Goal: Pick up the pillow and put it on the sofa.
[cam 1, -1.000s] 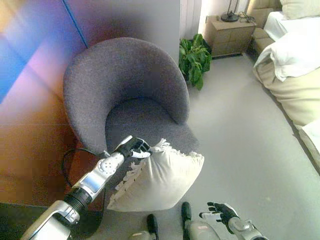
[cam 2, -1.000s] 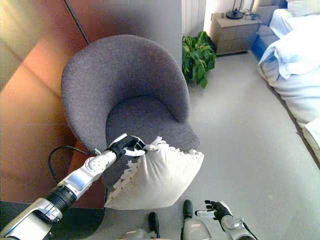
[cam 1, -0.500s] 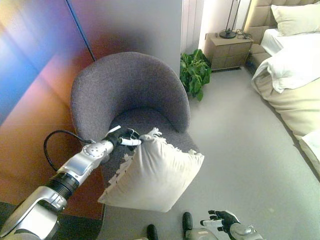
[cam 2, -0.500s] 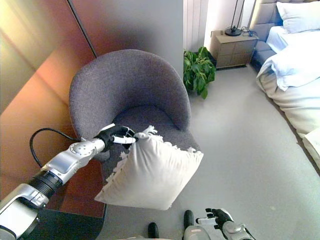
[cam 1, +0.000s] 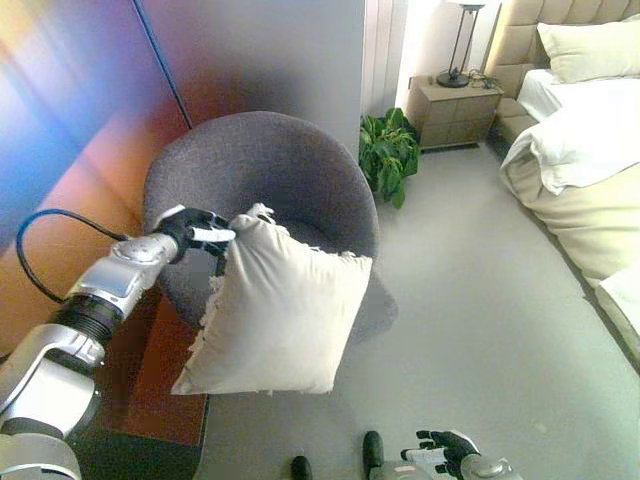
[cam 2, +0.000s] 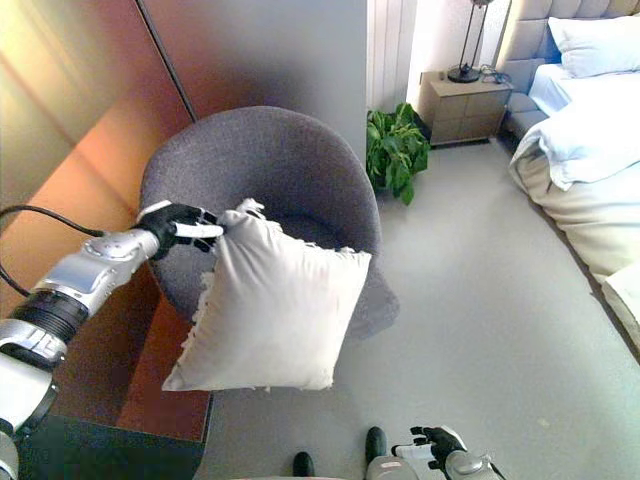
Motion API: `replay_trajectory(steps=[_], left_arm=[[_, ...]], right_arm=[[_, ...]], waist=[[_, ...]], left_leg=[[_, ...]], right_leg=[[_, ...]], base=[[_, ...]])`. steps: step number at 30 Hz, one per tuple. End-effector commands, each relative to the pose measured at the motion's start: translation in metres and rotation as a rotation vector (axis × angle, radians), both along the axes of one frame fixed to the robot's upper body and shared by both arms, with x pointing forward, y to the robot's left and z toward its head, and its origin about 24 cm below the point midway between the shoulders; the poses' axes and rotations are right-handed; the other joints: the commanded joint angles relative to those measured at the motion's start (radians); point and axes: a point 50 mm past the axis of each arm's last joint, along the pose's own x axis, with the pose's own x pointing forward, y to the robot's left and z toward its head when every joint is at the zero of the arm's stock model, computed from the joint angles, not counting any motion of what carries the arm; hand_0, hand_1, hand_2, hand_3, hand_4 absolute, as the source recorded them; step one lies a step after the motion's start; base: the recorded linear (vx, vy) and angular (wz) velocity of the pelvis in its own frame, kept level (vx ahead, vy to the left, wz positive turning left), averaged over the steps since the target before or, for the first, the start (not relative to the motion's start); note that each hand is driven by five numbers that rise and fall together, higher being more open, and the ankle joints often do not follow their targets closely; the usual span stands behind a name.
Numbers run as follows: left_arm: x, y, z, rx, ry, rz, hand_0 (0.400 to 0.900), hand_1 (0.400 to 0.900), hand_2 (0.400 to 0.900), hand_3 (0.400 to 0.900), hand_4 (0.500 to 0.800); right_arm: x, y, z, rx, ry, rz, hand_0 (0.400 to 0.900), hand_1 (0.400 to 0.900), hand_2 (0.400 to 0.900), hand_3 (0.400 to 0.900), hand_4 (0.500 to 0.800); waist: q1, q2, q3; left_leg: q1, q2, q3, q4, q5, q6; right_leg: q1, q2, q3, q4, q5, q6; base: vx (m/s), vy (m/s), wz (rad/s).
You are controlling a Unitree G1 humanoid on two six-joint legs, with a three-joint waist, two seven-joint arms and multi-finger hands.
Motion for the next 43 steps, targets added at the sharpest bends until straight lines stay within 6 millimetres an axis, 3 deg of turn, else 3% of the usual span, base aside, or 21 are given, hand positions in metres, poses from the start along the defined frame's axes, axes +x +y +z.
replay_trajectory(steps=[1, 8, 15, 16, 17, 27, 43], left_arm=[[0.004, 0.029, 0.157, -0.022, -0.516, 0.169, 0.400, 0.400, 0.400, 0.400, 0.500], [-0.016, 0.075, 0.172, -0.010, -0.597, 0.500, 0.400, 0.400, 0.400, 0.400, 0.500], [-0.020, 0.084, 0.173, -0.008, -0.562, 0.532, 0.400, 0.400, 0.400, 0.400, 0.500], [-0.019, 0.083, 0.171, 0.006, -0.539, 0.526, 0.602, 0.602, 0.602, 0.602, 0.621], [-0.018, 0.082, 0.169, 0.025, -0.523, 0.528, 0.900, 0.900, 0.900, 0.900, 0.800], [-0.013, 0.076, 0.164, 0.058, -0.540, 0.534, 0.900, 0.900, 0.900, 0.900, 0.800], [-0.012, 0.076, 0.163, 0.072, -0.507, 0.482, 0.900, 0.900, 0.900, 0.900, 0.800]], right_arm=[[-0.034, -0.018, -0.005, -0.051, 0.102, -0.024, 0.900, 0.900, 0.900, 0.900, 0.800], [-0.045, -0.026, -0.005, -0.068, 0.123, -0.033, 0.900, 0.900, 0.900, 0.900, 0.800], [-0.049, -0.029, -0.004, -0.071, 0.135, -0.020, 0.900, 0.900, 0.900, 0.900, 0.800], [-0.048, -0.029, -0.004, -0.072, 0.132, -0.013, 0.900, 0.900, 0.900, 0.900, 0.800], [-0.047, -0.029, -0.004, -0.072, 0.126, -0.008, 0.900, 0.900, 0.900, 0.900, 0.800], [-0.029, -0.032, 0.001, -0.076, 0.070, -0.005, 0.900, 0.900, 0.900, 0.900, 0.800], [-0.035, -0.034, 0.001, -0.081, 0.082, -0.006, 0.900, 0.900, 0.900, 0.900, 0.800]], waist=[[0.017, 0.038, -0.130], [-0.003, 0.044, -0.125], [-0.011, 0.045, -0.114], [-0.013, 0.045, -0.110], [-0.013, 0.046, -0.105], [-0.013, 0.051, -0.059], [-0.016, 0.055, -0.063]], left_leg=[[0.005, -0.008, -0.023, 0.032, -0.068, -0.022], [-0.004, -0.012, -0.011, 0.017, -0.063, -0.024], [-0.013, -0.015, -0.003, 0.018, -0.065, -0.024], [-0.015, -0.016, -0.002, 0.019, -0.066, -0.023], [-0.018, -0.016, -0.002, 0.019, -0.066, -0.022], [-0.044, -0.021, -0.007, 0.020, -0.064, -0.022], [-0.030, -0.017, 0.003, 0.018, -0.064, -0.029]], right_leg=[[0.069, -0.058, 0.047, 0.080, -0.162, 0.140], [0.059, -0.059, 0.045, 0.073, -0.160, 0.143], [0.046, -0.063, 0.049, 0.079, -0.163, 0.146], [0.043, -0.063, 0.051, 0.080, -0.164, 0.145], [0.039, -0.064, 0.053, 0.081, -0.164, 0.146], [0.007, -0.068, 0.062, 0.093, -0.167, 0.142], [0.027, -0.065, 0.058, 0.077, -0.167, 0.142]], base=[[0.06, -0.003, 0.06], [0.02, 0.008, 0.02], [0.03, 0.018, 0.02], [0.00, 0.035, 0.01], [-0.01, 0.036, 0.00], [-0.04, 0.013, 0.03], [0.00, 0.001, 0.00]])
